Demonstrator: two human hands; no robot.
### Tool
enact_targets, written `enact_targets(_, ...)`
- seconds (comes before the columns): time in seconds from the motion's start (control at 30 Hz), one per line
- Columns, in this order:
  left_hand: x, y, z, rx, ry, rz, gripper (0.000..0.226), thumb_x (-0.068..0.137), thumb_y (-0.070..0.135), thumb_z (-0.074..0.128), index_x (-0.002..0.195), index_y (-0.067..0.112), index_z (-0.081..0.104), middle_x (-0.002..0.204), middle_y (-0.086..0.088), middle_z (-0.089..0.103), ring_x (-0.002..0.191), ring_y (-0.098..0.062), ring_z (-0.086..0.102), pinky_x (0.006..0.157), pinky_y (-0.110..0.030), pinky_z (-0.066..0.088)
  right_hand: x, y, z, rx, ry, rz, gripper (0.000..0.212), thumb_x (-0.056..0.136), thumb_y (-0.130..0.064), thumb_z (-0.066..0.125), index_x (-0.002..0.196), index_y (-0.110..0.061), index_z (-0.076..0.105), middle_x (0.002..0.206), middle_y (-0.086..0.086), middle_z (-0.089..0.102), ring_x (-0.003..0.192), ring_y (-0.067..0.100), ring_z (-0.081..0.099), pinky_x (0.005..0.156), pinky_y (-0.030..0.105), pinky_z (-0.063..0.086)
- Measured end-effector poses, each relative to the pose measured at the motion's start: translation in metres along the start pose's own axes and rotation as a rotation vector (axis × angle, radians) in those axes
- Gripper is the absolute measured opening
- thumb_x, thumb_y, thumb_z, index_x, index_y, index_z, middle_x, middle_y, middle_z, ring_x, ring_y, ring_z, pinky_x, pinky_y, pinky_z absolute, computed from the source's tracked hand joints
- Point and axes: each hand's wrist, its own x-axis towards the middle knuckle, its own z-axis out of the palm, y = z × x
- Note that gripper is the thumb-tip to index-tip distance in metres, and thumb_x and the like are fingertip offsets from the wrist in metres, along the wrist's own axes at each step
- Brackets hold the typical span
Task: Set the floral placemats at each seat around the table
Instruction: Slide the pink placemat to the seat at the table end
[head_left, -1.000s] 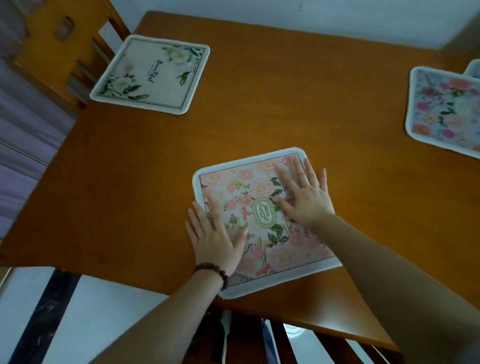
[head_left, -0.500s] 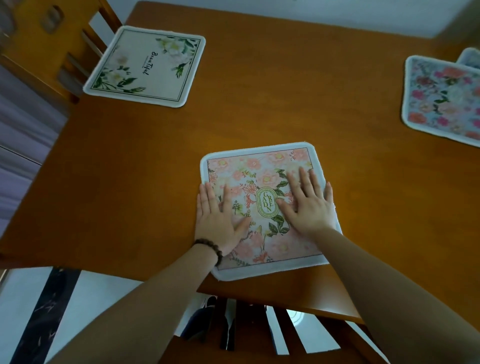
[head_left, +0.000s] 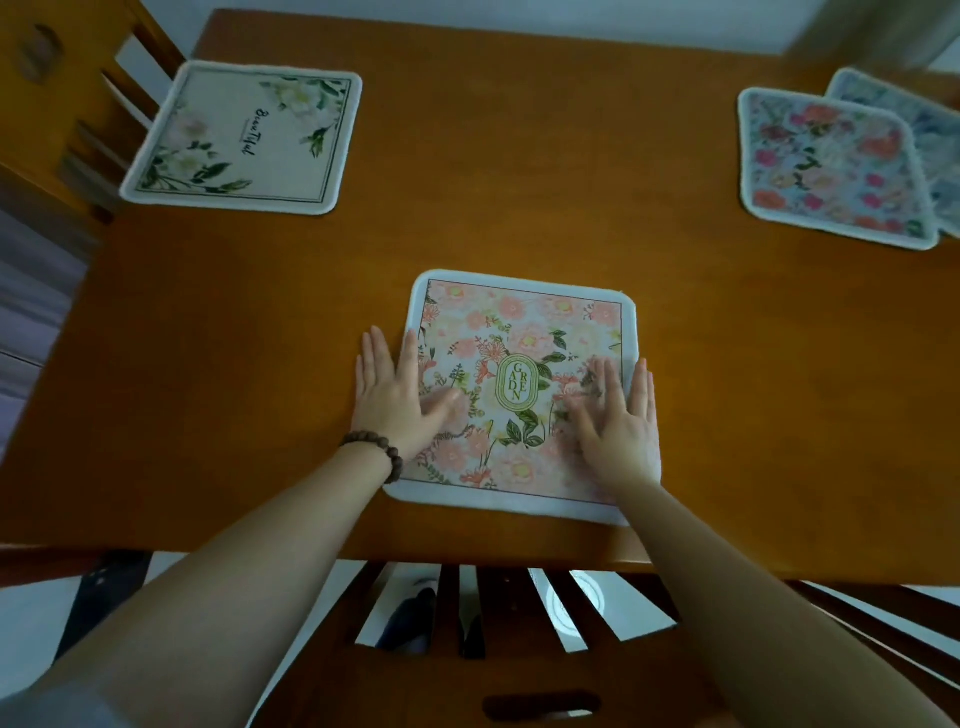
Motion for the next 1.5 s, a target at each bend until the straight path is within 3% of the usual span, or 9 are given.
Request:
enact_targets(0.17, -0.026, -0.001, 0.01, 0.029, -0.033, 0.022, 0.094, 0.081, 0.08, 0.016, 0.153, 0.024, -0.008, 0.159, -0.014, -0.014, 0.145, -0.025, -0.017, 0.117, -0.044, -0.01, -0.014, 0.005, -0.005, 0.056, -0.041, 0.061, 0.074, 0.092, -0.048, 0.053, 0.152, -0.033, 0.013, 0.161, -0.002, -0.013, 0.148, 0.028, 0.004, 0.112, 0.049, 0.029)
enact_targets(0.43, -0.061, -0.011, 0.01, 0.026, -0.101, 0.057, 0.099, 0.082, 0.079, 0.032, 0.152, 0.024, -0.011, 0.159, -0.007, -0.019, 0.144, -0.019, -0.02, 0.117, -0.042, -0.008, -0.03, 0.003, -0.018, 0.083, -0.194, 0.062, 0.076, 0.088, -0.046, 0.06, 0.151, -0.033, 0.02, 0.162, -0.003, -0.008, 0.147, 0.028, 0.008, 0.11, 0.048, 0.031)
enact_targets(0.53, -0.074, -0.014, 0.002, -0.014, -0.156, 0.003, 0.109, 0.074, 0.084, 0.037, 0.15, 0.026, -0.016, 0.159, -0.008, -0.018, 0.145, -0.024, -0.017, 0.118, -0.048, -0.003, -0.044, 0.007, -0.029, 0.074, -0.281, 0.072, 0.104, 0.078, -0.062, 0.065, 0.153, -0.031, 0.0, 0.16, 0.001, -0.019, 0.148, 0.032, 0.0, 0.114, 0.053, 0.023)
enact_targets(0.63, -0.091, -0.011, -0.004, -0.029, -0.24, -0.104, 0.134, 0.051, 0.097, 0.045, 0.139, 0.035, -0.035, 0.156, -0.01, -0.025, 0.144, -0.029, -0.02, 0.113, -0.058, -0.004, -0.06, 0.009, -0.039, -0.033, -0.372, 0.131, 0.143, 0.046, -0.088, 0.057, 0.149, -0.028, -0.021, 0.157, 0.013, -0.026, 0.145, 0.035, -0.014, 0.116, 0.052, 0.006)
enact_targets(0.77, -0.113, 0.007, 0.001, 0.082, -0.403, -0.083, 0.15, 0.04, 0.09, 0.064, 0.129, 0.039, -0.047, 0.151, -0.013, -0.036, 0.14, -0.034, -0.029, 0.106, -0.069, -0.004, -0.088, 0.015, -0.029, -0.293, -0.468, 0.087, 0.149, 0.05, -0.075, 0.076, 0.142, -0.033, -0.034, 0.152, 0.022, -0.032, 0.142, 0.039, -0.024, 0.115, 0.05, -0.004)
enact_targets(1.0, -0.127, 0.02, 0.003, 0.149, -0.386, -0.081, 0.143, 0.056, 0.075, 0.073, 0.142, 0.032, -0.033, 0.151, -0.021, -0.033, 0.139, -0.037, -0.029, 0.11, -0.068, 0.0, -0.101, 0.006, -0.024, -0.342, -0.399, 0.041, 0.143, 0.059, -0.062, 0.082, 0.148, -0.027, -0.026, 0.154, 0.025, -0.025, 0.143, 0.042, -0.02, 0.117, 0.047, 0.0)
enact_targets(1.3, -0.129, 0.013, 0.001, 0.115, -0.318, -0.072, 0.135, 0.055, 0.069, 0.078, 0.15, 0.036, -0.012, 0.157, -0.016, -0.021, 0.144, -0.031, -0.02, 0.113, -0.061, 0.003, -0.109, -0.001, -0.022, -0.369, -0.388, 0.037, 0.127, 0.071, -0.057, 0.077, 0.151, -0.019, -0.015, 0.154, 0.031, -0.012, 0.143, 0.048, -0.01, 0.116, 0.049, 0.022)
enact_targets(1.5, -0.131, 0.005, 0.001, 0.115, -0.29, -0.076, 0.132, 0.054, 0.071, 0.077, 0.15, 0.038, -0.009, 0.157, -0.015, -0.019, 0.145, -0.029, -0.015, 0.115, -0.055, 0.004, -0.109, -0.002, -0.02, -0.389, -0.378, 0.01, 0.122, 0.073, -0.06, 0.073, 0.152, -0.019, -0.01, 0.154, 0.032, -0.007, 0.142, 0.052, -0.007, 0.117, 0.052, 0.015)
